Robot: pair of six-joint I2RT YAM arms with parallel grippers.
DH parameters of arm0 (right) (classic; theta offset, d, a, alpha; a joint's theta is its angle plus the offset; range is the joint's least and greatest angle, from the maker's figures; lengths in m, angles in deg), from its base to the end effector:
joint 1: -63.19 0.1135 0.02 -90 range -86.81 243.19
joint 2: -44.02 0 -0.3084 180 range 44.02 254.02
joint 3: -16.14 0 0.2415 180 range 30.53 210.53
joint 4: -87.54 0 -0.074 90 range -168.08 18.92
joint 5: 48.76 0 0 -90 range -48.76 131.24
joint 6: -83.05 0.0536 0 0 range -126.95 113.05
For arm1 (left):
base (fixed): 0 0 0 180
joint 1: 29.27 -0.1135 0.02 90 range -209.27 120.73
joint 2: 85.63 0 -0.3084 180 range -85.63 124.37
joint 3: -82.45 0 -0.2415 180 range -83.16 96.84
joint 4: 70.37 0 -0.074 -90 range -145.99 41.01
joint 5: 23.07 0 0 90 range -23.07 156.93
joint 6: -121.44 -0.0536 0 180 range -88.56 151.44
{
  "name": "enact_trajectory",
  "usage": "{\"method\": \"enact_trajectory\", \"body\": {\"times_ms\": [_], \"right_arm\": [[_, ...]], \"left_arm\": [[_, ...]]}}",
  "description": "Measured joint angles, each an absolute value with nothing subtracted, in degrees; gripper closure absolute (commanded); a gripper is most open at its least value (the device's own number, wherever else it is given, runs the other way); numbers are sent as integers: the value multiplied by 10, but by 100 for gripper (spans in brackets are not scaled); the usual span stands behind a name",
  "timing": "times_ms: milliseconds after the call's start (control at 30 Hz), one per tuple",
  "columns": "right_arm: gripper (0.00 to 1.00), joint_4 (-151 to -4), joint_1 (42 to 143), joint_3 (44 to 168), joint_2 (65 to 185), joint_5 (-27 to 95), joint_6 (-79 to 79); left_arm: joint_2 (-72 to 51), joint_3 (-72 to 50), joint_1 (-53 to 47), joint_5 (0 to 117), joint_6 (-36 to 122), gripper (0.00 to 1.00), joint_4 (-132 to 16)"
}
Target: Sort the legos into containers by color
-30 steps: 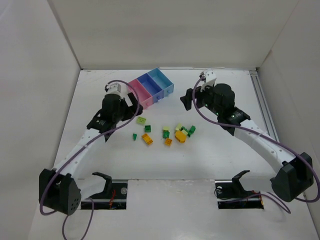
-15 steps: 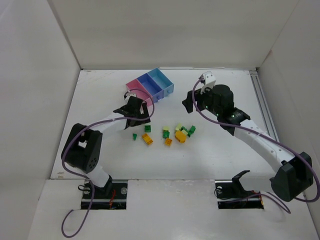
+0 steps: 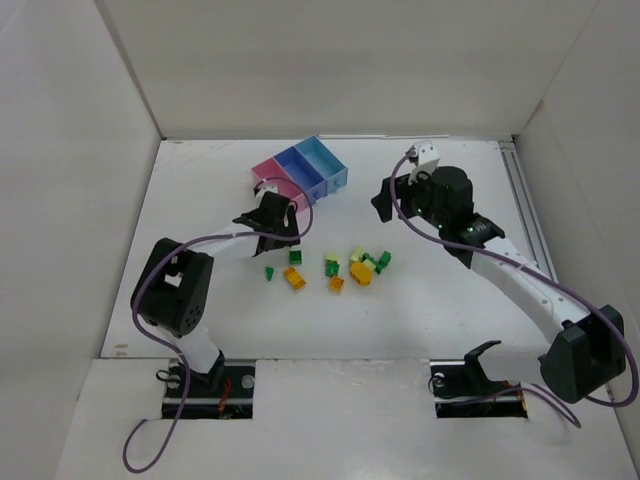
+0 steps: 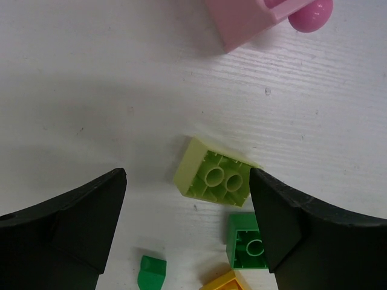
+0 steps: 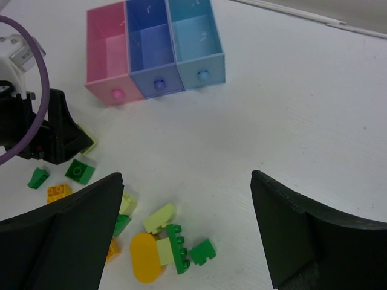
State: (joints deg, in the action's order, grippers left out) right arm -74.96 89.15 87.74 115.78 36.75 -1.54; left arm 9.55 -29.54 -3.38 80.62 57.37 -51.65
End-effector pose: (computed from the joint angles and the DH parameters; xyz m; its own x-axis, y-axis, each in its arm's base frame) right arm 0.2557 0.1291 0.3671 -0.3190 -0.0508 -0.9464 -0.4755 0.8724 0.1135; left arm 0.3208 -0.1416 0.2198 -0.7016 -0.1317 -0.7003 -0.0342 0.9879 -0.1515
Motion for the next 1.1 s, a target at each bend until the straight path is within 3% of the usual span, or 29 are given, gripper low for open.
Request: {"method": "enact_trajectory", "body": {"times_ms": [133, 333, 433, 500, 633, 700, 833, 1033, 1100], "right_arm": [[8, -750, 887, 877, 1158, 367, -15], [8, -749, 883, 877, 1157, 367, -15], [8, -750, 883, 873, 1156, 368, -15], [8, -748, 883, 868, 1155, 369, -15], [8, -745, 883, 867, 1155, 369, -15], [8, -745, 883, 867, 1153, 369, -15], [8, -745, 883, 867, 1148, 369, -15], [8, -742, 883, 867, 1134, 370, -15], [8, -742, 883, 866, 1126, 372, -15]], "left_arm": [[103, -295, -27, 804, 568, 21, -518], [113, -295, -20, 801, 564, 37, -521], [117, -295, -17, 803, 562, 52, -524], [118, -295, -12, 801, 560, 53, -524], [118, -295, -8, 798, 559, 68, -526], [118, -294, -8, 794, 561, 80, -528], [115, -290, -8, 790, 561, 92, -522], [30, -290, -8, 782, 562, 92, -489], [-23, -289, -8, 782, 559, 88, -494]]}}
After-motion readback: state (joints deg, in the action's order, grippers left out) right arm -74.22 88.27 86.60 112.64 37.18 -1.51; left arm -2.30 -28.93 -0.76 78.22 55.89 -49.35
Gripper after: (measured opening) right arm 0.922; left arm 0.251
